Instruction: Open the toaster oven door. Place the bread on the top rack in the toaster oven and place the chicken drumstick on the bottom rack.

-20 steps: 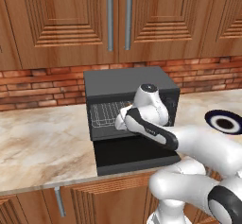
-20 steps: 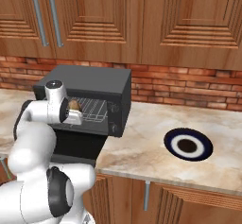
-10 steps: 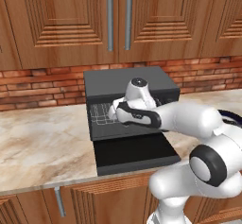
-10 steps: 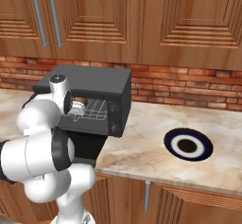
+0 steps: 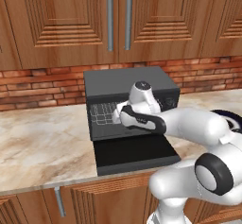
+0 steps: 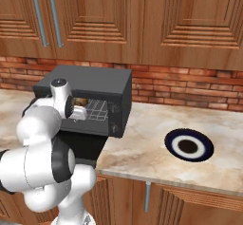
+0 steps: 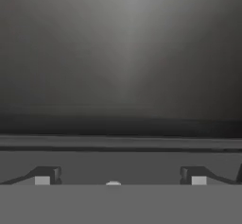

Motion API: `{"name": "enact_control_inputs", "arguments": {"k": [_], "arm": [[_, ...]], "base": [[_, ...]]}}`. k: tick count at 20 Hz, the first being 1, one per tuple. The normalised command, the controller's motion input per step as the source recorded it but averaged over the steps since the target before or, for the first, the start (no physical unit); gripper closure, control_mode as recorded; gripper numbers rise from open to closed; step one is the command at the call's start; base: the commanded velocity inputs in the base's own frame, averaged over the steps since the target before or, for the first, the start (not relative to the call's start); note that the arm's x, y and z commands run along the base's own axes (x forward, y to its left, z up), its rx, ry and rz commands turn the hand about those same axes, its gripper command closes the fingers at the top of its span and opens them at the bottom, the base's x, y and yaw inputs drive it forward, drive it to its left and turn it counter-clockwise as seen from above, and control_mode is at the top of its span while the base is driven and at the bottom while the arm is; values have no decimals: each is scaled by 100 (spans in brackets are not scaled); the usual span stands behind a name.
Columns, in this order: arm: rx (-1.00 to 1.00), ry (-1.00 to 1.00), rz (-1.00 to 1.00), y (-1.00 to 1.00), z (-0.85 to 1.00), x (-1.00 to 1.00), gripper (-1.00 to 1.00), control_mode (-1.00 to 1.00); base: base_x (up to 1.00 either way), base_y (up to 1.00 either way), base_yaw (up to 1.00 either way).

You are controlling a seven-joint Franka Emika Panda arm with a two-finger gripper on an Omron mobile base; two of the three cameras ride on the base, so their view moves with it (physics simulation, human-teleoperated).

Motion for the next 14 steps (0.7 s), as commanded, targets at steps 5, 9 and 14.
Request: {"name": "enact_control_inputs", "arguments": {"k": [5,9,14], "arm": [[0,-6,0,4,-20,13,-100,-100],[0,-4,0,2,-4,61,-100,-100],[0,-2,-1,6,-9,26,-100,-100]], "base": [[0,0,0],[0,0,0],[0,0,0]]}}
